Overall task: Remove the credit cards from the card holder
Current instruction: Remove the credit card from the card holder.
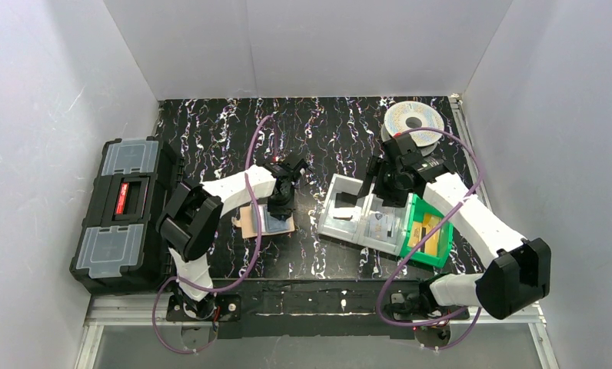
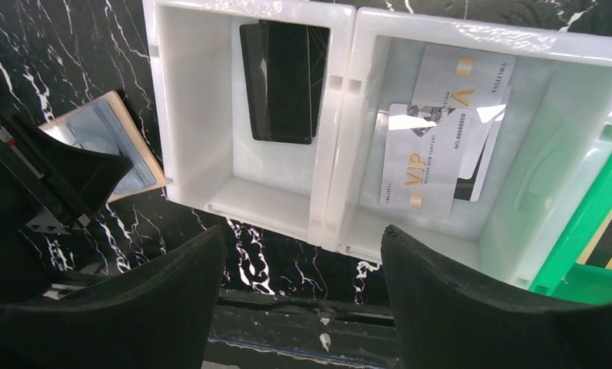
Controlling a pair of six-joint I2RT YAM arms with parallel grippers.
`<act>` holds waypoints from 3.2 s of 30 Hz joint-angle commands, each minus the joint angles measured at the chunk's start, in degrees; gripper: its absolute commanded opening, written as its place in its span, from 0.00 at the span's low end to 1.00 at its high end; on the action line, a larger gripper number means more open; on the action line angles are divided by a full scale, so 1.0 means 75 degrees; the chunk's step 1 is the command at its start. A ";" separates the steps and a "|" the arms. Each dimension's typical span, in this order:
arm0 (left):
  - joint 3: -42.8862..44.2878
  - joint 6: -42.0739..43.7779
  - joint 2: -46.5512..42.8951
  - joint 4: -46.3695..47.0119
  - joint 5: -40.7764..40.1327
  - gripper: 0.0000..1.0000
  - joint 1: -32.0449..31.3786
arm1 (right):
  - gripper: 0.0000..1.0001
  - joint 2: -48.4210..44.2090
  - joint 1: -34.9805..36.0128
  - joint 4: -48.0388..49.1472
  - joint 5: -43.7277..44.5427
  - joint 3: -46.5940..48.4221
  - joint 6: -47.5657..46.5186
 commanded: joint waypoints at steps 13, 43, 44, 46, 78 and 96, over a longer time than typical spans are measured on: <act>-0.1223 -0.0272 -0.1605 0.1073 0.2474 0.00 0.0804 | 0.80 0.0651 0.1278 0.0622 -0.0333 0.0752 0.0186; -0.3546 -0.0767 -0.3363 0.2684 0.4560 0.00 0.2205 | 0.25 0.5150 0.2758 0.3098 -0.3042 0.2549 0.0823; -0.3557 -0.0747 -0.3379 0.2683 0.4574 0.00 0.2211 | 0.25 0.5247 0.2778 0.3167 -0.3133 0.2565 0.0826; -0.3569 -0.0708 -0.3391 0.2661 0.4599 0.00 0.2221 | 0.25 0.5483 0.2802 0.3270 -0.3382 0.2652 0.0830; -0.2076 -0.0191 -0.5161 -0.1371 0.1822 0.42 0.2222 | 0.32 0.7068 0.3649 0.3427 -0.4117 0.4163 0.1108; -0.2072 -0.0802 -0.4677 -0.1088 0.2331 0.41 0.2289 | 0.36 0.6840 0.3680 0.3411 -0.3865 0.4055 0.0946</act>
